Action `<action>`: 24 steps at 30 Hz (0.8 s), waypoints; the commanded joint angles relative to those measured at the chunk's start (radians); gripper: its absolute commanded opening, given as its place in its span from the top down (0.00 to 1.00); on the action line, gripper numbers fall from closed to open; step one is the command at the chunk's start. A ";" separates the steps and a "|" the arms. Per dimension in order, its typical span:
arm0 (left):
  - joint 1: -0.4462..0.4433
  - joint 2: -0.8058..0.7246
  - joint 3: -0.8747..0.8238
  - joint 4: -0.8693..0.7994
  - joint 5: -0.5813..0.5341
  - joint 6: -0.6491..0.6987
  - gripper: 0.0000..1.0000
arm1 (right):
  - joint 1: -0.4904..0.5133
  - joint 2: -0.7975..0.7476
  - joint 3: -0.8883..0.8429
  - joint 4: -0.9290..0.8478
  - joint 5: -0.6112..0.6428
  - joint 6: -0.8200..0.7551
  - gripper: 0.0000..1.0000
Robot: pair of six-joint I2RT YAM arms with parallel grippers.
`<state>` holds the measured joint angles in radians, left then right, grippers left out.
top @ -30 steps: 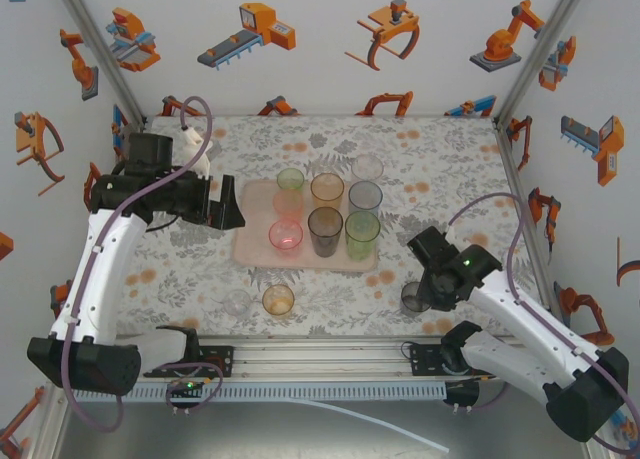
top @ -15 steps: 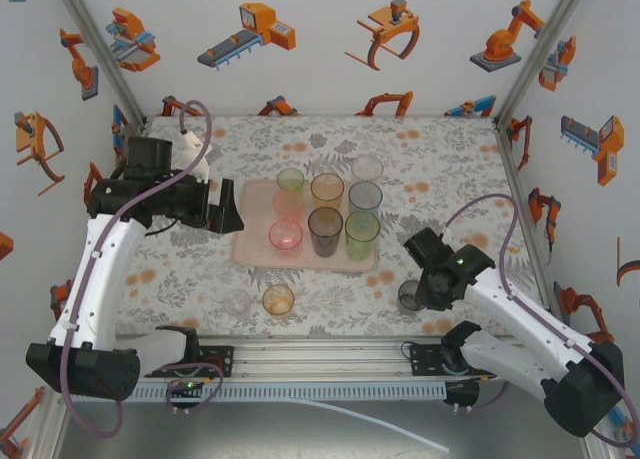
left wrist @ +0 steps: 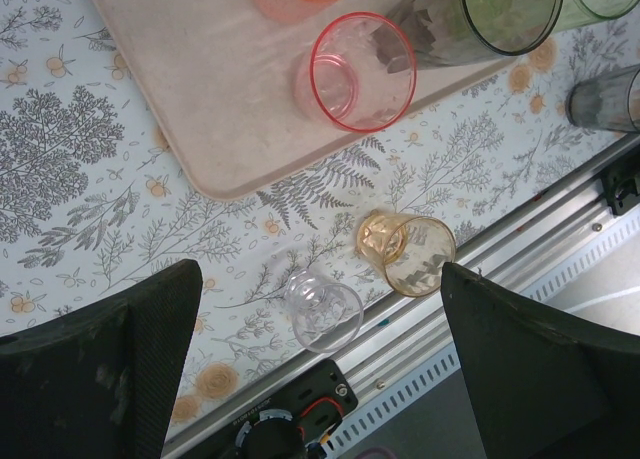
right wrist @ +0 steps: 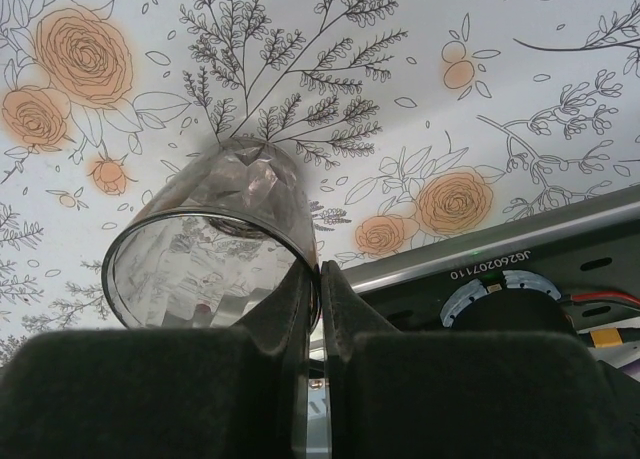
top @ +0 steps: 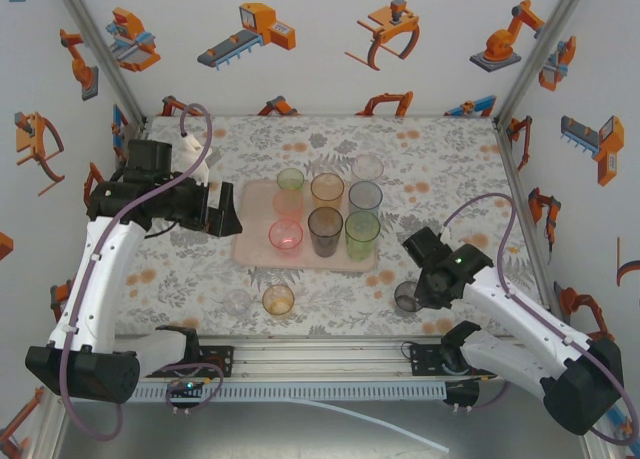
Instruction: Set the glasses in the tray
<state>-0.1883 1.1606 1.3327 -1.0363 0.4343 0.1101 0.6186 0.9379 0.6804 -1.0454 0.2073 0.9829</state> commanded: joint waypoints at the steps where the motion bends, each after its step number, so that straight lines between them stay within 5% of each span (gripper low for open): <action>1: 0.004 -0.019 0.007 -0.022 0.003 0.018 0.04 | 0.006 0.010 0.018 -0.018 0.027 -0.018 0.92; 10: 0.004 -0.028 0.010 -0.028 -0.023 0.026 0.04 | 0.006 0.045 0.053 0.007 0.002 -0.060 1.00; 24: 0.006 -0.026 -0.001 -0.009 -0.083 0.007 0.04 | 0.024 0.088 0.181 -0.034 -0.022 -0.121 1.00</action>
<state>-0.1879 1.1458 1.3327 -1.0409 0.3656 0.1143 0.6300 1.0142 0.8246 -1.0428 0.1837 0.8837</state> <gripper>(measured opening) 0.959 0.007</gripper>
